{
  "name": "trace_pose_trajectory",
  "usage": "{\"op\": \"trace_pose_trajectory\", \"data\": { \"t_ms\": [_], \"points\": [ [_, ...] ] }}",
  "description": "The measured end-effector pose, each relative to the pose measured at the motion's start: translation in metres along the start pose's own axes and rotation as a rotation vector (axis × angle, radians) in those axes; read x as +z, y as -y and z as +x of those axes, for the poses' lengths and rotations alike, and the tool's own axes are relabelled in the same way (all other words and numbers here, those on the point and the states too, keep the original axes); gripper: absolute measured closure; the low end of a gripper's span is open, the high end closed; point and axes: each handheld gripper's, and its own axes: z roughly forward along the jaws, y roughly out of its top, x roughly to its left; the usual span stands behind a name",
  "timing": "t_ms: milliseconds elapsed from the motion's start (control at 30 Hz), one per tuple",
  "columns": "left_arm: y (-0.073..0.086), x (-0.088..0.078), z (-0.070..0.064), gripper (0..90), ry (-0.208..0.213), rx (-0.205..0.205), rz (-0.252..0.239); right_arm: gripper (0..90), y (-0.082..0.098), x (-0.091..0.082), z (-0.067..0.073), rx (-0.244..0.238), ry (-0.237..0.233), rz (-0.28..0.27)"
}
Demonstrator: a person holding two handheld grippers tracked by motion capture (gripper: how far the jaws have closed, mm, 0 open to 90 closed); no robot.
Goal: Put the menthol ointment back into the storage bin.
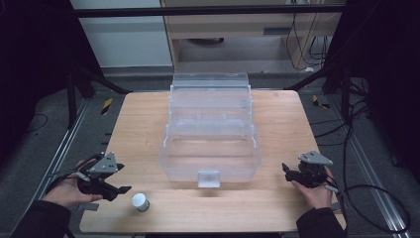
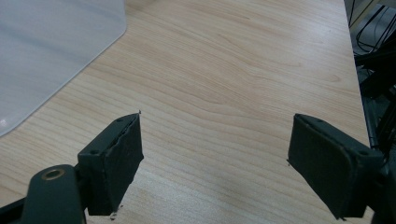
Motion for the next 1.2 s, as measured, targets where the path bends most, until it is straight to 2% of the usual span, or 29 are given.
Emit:
{"op": "trace_pose_trajectory", "data": {
  "t_ms": [67, 133, 233, 267, 533, 633, 933, 1200],
  "points": [
    [0.0, 0.001, -0.001, 23.5, 0.005, 0.01, 0.007, 17.8, 0.0, 0.0, 0.0, 0.0, 0.0, 0.0],
    [-0.001, 0.002, -0.003, 23.4, 0.015, 0.041, 0.032, 17.9, 0.0, 0.0, 0.0, -0.002, 0.001, 0.002],
    [-0.002, 0.003, -0.006, 23.5, 0.022, 0.06, 0.044, 17.9, 0.0, 0.0, 0.0, -0.004, -0.001, 0.006],
    [-0.003, 0.004, -0.008, 23.5, 0.031, 0.079, 0.056, 17.9, 0.0, 0.0, 0.0, -0.004, -0.001, 0.009],
    [-0.007, 0.009, -0.013, 23.8, 0.073, 0.118, 0.089, 18.0, 0.0, 0.001, 0.001, -0.011, -0.002, 0.015],
    [-0.01, 0.01, -0.017, 24.0, 0.09, 0.152, 0.105, 17.9, 0.0, 0.001, 0.0, -0.015, -0.004, 0.02],
    [-0.015, 0.016, -0.023, 26.1, 0.118, 0.195, 0.12, 18.2, 0.001, 0.002, 0.001, -0.023, -0.007, 0.029],
    [-0.016, 0.027, -0.029, 28.0, 0.158, 0.237, 0.157, 18.5, 0.001, 0.003, 0.002, -0.032, -0.011, 0.044]
  ]
}}
